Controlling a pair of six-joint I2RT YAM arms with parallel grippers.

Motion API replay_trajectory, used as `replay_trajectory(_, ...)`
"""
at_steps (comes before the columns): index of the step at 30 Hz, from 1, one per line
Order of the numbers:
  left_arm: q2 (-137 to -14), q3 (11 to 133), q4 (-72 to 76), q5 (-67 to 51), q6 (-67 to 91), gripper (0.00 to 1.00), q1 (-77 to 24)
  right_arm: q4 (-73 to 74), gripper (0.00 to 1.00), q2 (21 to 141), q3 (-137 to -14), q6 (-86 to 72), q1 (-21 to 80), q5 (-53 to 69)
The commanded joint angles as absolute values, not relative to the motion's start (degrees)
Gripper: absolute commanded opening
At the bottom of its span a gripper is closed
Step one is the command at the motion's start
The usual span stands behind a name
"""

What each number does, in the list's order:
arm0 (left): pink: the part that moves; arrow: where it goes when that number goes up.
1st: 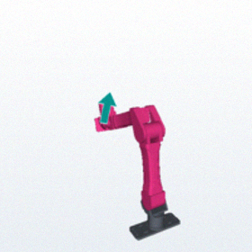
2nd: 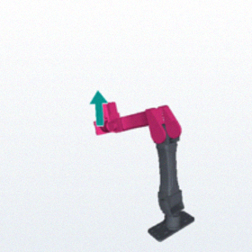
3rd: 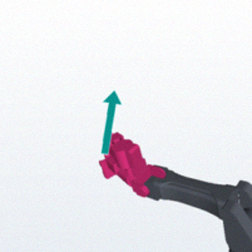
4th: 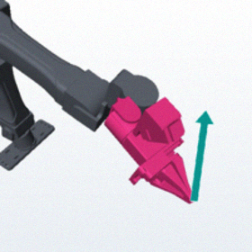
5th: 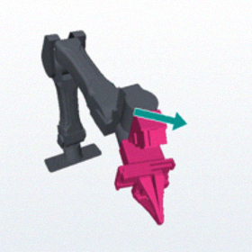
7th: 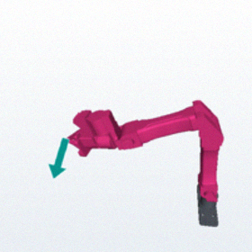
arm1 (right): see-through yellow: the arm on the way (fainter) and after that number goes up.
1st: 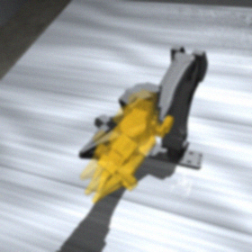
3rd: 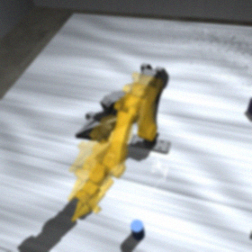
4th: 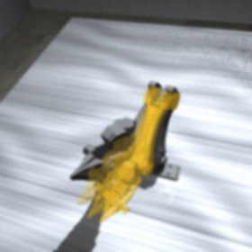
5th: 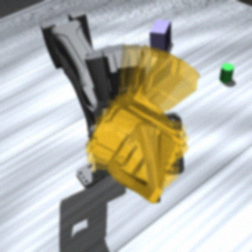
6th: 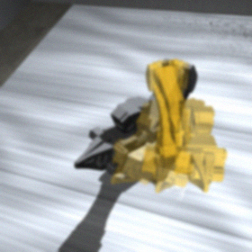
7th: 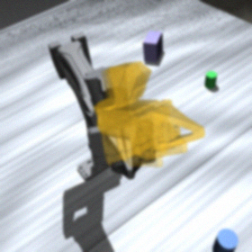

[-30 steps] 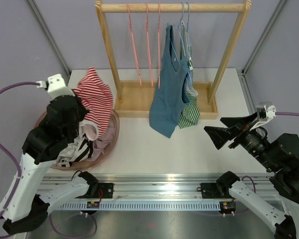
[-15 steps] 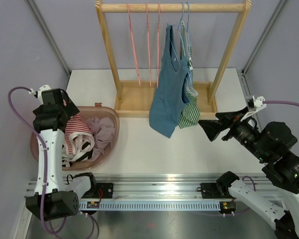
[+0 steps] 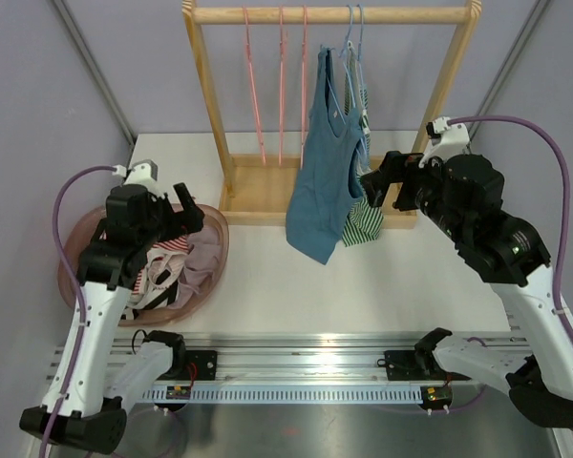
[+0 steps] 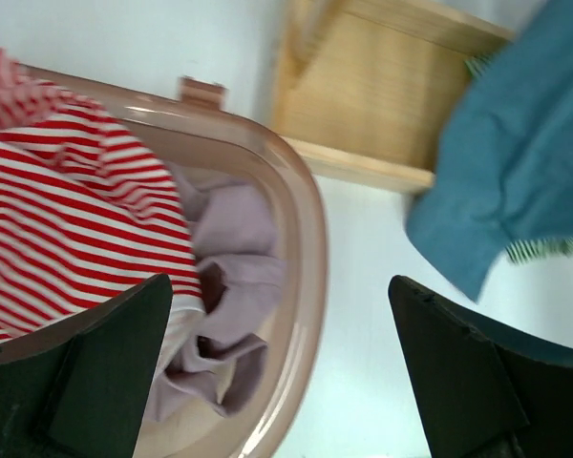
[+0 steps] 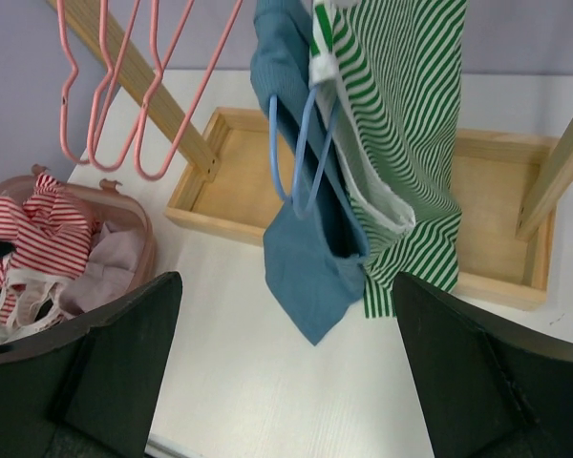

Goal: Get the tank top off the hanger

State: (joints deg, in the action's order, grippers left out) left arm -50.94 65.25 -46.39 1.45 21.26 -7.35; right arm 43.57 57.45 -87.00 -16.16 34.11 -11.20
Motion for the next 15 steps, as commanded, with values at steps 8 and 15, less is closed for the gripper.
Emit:
replay_trajectory(8,-45.62,53.28,-36.59,-4.22,22.33,0.99,-28.37,43.85,0.83,74.07,-110.61,-7.92,34.10,-18.63)
replay_trajectory(15,-43.35,50.28,-38.58,2.10,21.71,0.99,-35.68,49.74,0.65,91.20,-130.15,-2.90,34.01,-21.09)
